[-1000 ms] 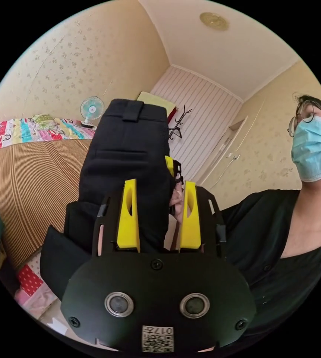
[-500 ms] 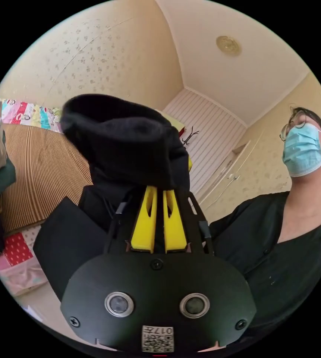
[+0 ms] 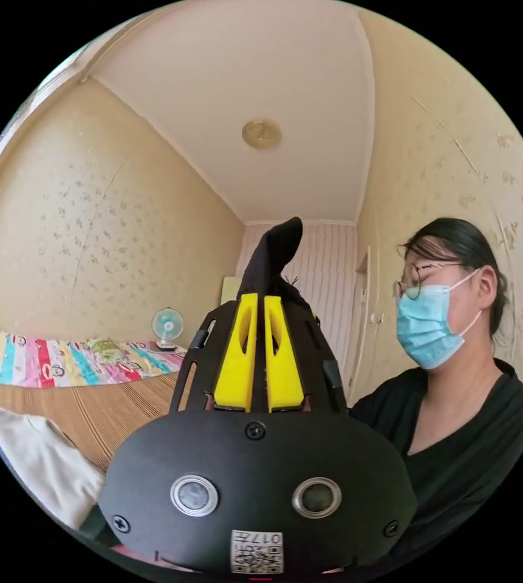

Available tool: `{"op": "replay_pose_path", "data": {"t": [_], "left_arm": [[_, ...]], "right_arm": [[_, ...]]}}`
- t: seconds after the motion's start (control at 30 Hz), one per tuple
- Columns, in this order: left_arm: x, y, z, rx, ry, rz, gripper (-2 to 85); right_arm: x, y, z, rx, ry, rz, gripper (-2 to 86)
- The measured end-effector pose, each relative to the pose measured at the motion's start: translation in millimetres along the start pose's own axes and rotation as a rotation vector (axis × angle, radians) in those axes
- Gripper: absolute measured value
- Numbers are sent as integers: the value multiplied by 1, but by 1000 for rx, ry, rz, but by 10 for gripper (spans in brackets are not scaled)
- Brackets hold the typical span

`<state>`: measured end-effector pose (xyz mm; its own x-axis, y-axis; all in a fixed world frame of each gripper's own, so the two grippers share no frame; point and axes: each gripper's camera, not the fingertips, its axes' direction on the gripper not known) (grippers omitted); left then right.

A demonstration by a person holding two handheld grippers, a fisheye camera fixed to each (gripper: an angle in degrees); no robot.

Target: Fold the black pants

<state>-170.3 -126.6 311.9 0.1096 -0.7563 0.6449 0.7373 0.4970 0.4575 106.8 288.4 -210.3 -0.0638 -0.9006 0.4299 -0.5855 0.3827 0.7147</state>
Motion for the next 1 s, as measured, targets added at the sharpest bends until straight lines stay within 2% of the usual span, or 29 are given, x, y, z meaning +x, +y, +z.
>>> {"op": "replay_pose_path", "data": {"t": [0.03, 0.07, 0.1, 0.13, 0.17, 0.2, 0.23, 0.27, 0.3, 0.4, 0.5, 0.6, 0.67, 0.83, 0.9, 0.93, 0.97, 1.0], "left_arm": [[-48, -40, 37, -40, -77, -57, -1], [-79, -59, 60, -70, -84, -97, 1], [-146, -88, 111, -147, -89, -197, 8], [-213, -103, 159, -239, -114, -271, 17], [-242, -102, 179, -279, -148, -290, 26], [-291, -85, 206, -361, -258, -358, 44], [-328, -51, 219, -420, -339, -449, 72], [-340, -30, 223, -436, -347, -483, 86], [-355, 16, 228, -460, -312, -505, 124], [-361, 159, 249, -592, -222, -501, 136], [-345, 315, 278, -815, -108, -491, 120], [-323, 427, 275, -908, -45, -509, 123], [-316, 463, 256, -898, -65, -533, 126], [-290, 505, 166, -691, -175, -588, 125], [-280, 516, 143, -641, -229, -592, 117], [-275, 520, 131, -612, -243, -609, 113], [-272, 522, 126, -599, -241, -616, 112], [-266, 522, 118, -573, -233, -622, 112]], "right_arm": [[22, -30, 11, 46, 139, -7, 27], [55, -65, 31, 45, 270, -38, 28], [76, -84, 45, 19, 352, -67, 30], [119, -113, 72, -40, 572, -89, 33], [163, -130, 96, -114, 818, -96, 39], [185, -133, 106, -170, 936, -100, 41], [224, -128, 119, -278, 1150, -86, 51], [254, -110, 124, -362, 1302, -81, 57], [266, -99, 124, -401, 1340, -83, 59], [303, -21, 107, -571, 1245, -79, 64], [331, 77, 72, -742, 1124, 30, 69], [346, 180, 42, -874, 1002, 207, 85], [340, 256, 36, -948, 884, 299, 100], [297, 377, 74, -1018, 662, 379, 148], [288, 422, 99, -1114, 713, 359, 158], [281, 448, 105, -1113, 829, 293, 150], [264, 457, 103, -1030, 985, 180, 131], [262, 462, 103, -1040, 1039, 153, 111]]}}
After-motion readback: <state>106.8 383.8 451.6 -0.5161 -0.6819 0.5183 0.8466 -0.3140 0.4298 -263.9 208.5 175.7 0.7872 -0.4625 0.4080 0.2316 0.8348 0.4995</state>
